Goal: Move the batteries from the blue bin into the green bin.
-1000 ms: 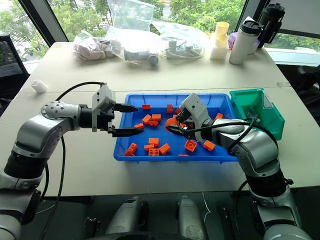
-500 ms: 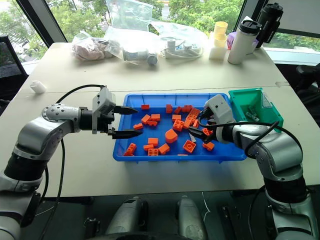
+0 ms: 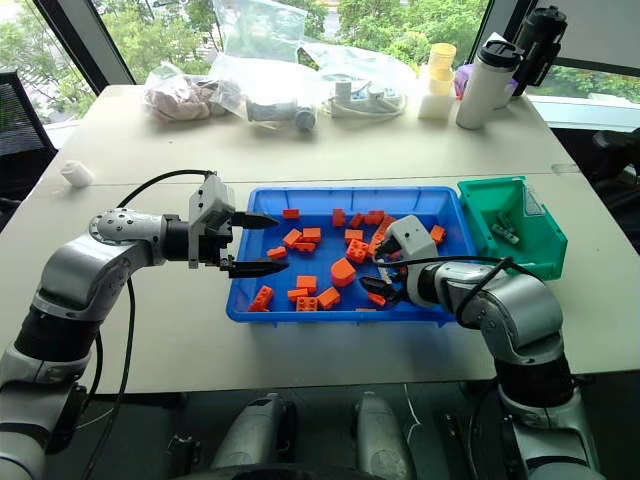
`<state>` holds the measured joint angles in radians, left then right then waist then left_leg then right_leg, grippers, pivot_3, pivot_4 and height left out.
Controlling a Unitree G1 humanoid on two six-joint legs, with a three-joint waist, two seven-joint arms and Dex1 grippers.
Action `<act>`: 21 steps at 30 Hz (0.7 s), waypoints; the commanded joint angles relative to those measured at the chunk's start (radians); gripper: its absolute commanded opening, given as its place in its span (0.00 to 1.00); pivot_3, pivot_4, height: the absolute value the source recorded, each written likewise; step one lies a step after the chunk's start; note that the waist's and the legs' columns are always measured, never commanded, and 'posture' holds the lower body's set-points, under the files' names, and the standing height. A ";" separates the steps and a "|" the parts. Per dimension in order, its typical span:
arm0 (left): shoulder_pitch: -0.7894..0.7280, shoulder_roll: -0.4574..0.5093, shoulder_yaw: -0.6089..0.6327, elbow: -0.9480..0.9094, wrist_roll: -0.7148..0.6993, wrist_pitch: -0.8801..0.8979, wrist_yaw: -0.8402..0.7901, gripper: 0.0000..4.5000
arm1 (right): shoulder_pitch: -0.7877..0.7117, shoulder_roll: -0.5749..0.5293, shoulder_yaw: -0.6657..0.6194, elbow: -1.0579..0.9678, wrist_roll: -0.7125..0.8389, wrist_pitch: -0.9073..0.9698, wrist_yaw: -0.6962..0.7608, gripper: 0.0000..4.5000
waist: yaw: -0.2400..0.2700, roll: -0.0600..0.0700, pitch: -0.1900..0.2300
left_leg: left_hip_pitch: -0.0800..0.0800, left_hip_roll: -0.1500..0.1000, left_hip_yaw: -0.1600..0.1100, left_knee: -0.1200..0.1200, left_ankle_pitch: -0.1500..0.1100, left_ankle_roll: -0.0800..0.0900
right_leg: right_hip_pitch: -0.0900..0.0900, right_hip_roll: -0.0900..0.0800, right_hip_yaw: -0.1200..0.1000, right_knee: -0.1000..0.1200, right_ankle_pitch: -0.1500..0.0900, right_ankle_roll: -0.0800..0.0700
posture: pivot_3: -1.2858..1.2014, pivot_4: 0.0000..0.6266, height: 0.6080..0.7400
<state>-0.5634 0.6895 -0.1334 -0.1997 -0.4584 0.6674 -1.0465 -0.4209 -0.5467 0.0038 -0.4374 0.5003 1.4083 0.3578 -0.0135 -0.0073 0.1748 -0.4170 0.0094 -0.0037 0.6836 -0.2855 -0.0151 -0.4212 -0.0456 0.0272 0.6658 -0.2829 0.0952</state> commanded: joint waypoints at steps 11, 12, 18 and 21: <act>-0.015 -0.003 0.047 -0.054 -0.055 0.003 -0.005 1.00 | -0.048 0.007 -0.145 -0.063 -0.064 -0.159 -0.053 0.00 | 0.000 -0.001 0.000 | 0.001 0.000 0.000 0.000 0.000 0.000 | 0.001 0.000 0.000 0.000 0.000 0.000 | 0.52 0.24 1.00; -0.041 -0.037 0.063 -0.037 -0.076 0.001 0.014 1.00 | -0.050 0.022 -0.194 -0.073 -0.061 -0.187 -0.063 0.00 | 0.002 -0.001 0.000 | 0.001 0.000 0.000 0.000 0.000 0.000 | 0.001 0.000 0.000 0.000 0.000 0.000 | 0.52 0.24 1.00; -0.181 -0.189 0.008 0.078 -0.082 -0.058 -0.022 1.00 | -0.008 0.002 -0.368 -0.051 -0.141 -0.338 -0.143 0.00 | 0.021 -0.002 -0.001 | -0.001 -0.001 0.000 0.000 0.000 0.000 | 0.001 -0.001 -0.001 -0.001 0.000 0.000 | 0.52 0.24 1.00; -0.237 -0.279 -0.025 0.179 -0.049 -0.130 -0.033 1.00 | 0.032 -0.038 -0.364 0.002 -0.235 -0.397 -0.204 0.00 | 0.024 -0.001 -0.001 | -0.001 -0.002 0.000 0.000 0.000 0.000 | 0.001 -0.001 0.000 -0.001 0.000 0.000 | 0.52 0.24 1.00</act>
<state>-0.7714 0.4345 -0.1415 -0.0563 -0.5245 0.5883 -1.0690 -0.3967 -0.5682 -0.3384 -0.4434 0.3201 1.0557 0.1891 0.0110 -0.0087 0.1737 -0.4176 0.0069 -0.0030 0.6839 -0.2854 -0.0152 -0.4204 -0.0468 0.0272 0.6651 -0.2828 0.0953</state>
